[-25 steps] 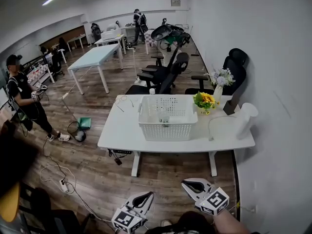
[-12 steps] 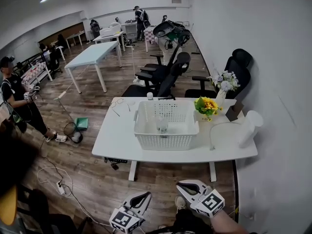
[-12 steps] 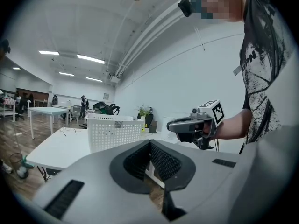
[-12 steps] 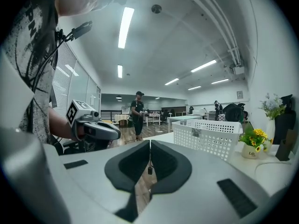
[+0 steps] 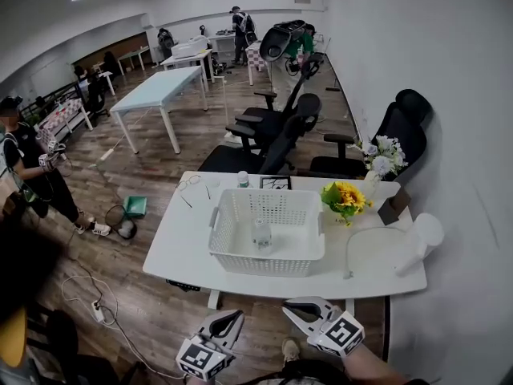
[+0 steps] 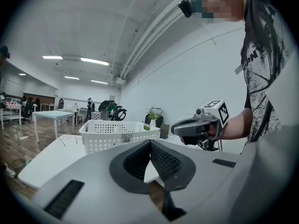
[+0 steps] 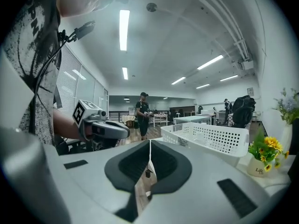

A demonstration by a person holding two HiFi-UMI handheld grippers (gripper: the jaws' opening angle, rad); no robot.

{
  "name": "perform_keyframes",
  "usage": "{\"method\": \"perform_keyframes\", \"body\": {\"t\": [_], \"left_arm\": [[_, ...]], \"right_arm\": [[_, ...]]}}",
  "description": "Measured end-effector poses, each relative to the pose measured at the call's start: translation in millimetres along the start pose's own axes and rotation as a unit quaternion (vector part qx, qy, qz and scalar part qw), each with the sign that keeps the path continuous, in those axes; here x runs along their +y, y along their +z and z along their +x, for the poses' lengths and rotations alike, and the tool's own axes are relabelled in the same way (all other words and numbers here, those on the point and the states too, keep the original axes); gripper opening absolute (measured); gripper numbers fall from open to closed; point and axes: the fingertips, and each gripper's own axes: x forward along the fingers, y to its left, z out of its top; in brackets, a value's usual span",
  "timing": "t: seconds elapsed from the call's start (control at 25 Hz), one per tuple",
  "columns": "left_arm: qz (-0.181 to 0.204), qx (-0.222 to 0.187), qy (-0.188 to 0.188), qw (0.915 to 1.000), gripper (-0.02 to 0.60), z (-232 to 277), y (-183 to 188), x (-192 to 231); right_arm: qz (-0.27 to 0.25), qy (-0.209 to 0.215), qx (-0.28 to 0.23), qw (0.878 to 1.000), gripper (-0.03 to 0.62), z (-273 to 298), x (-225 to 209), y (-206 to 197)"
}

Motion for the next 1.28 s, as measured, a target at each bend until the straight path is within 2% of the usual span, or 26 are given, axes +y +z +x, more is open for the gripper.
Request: {"method": "perform_keyframes", "body": {"t": [0.36, 0.56, 0.76, 1.04, 1.28], "left_arm": [[0.012, 0.004, 0.032, 0.9994, 0.011, 73, 22, 20], [0.026, 0.001, 0.052, 0.9983, 0.011, 96, 36, 31], [0.020, 0.003, 0.064, 0.9978, 0.011, 110, 37, 35], [0.037, 0.010, 0.063, 0.9973, 0.011, 118, 45, 50], [0.048, 0.006, 0.041, 0.9980, 0.011, 116, 49, 72]], "right_arm": [[-0.012, 0.050, -0.022, 0.998, 0.023, 12, -71, 20], [-0.025, 0.081, -0.042, 0.996, 0.023, 20, -92, 35], [-0.022, 0.101, -0.052, 0.993, 0.023, 25, -105, 42], [-0.012, 0.113, -0.062, 0.992, 0.023, 32, -105, 70], [-0.023, 0.090, -0.058, 0.994, 0.023, 63, -119, 89]]}}
